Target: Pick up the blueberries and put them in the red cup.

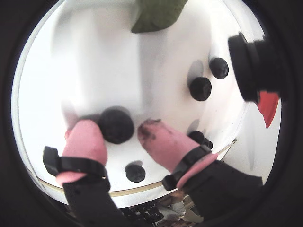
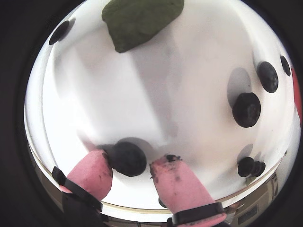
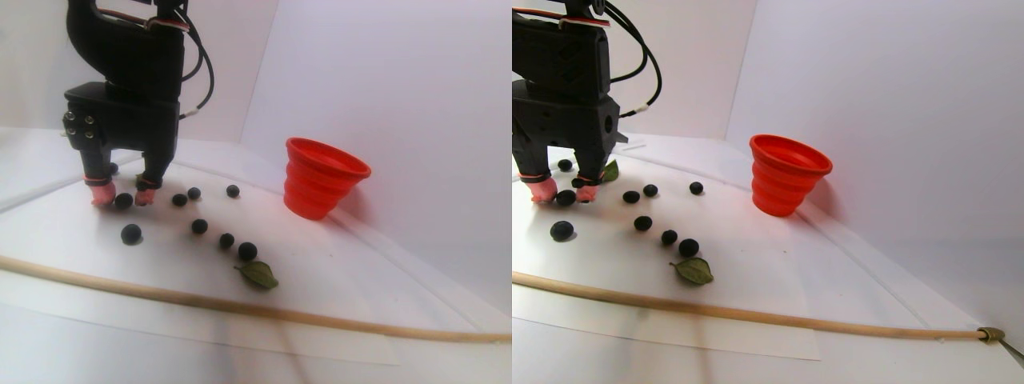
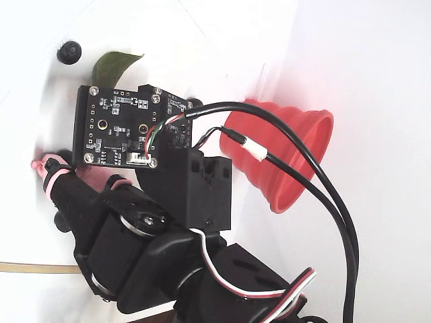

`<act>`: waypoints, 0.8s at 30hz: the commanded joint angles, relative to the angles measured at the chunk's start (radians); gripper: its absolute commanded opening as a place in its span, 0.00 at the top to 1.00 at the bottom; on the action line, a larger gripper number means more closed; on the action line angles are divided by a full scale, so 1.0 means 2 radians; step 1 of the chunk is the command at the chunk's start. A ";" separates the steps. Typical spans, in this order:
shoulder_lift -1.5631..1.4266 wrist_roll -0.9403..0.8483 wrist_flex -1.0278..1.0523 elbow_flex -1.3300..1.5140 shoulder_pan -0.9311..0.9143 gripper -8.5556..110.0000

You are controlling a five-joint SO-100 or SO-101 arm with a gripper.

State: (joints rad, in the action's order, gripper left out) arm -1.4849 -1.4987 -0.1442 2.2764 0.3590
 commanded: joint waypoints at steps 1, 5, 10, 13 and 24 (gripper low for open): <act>-0.003 0.008 -0.013 -0.015 -0.004 0.81; 0.003 0.008 -0.020 -0.015 -0.004 0.82; 0.009 0.008 -0.023 -0.013 -0.003 0.83; 0.013 0.008 -0.030 -0.012 -0.004 0.83; -0.013 -0.002 -0.020 -0.007 -0.008 0.83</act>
State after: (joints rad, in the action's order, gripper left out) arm -1.4511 -1.4941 -0.1917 2.2734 0.3590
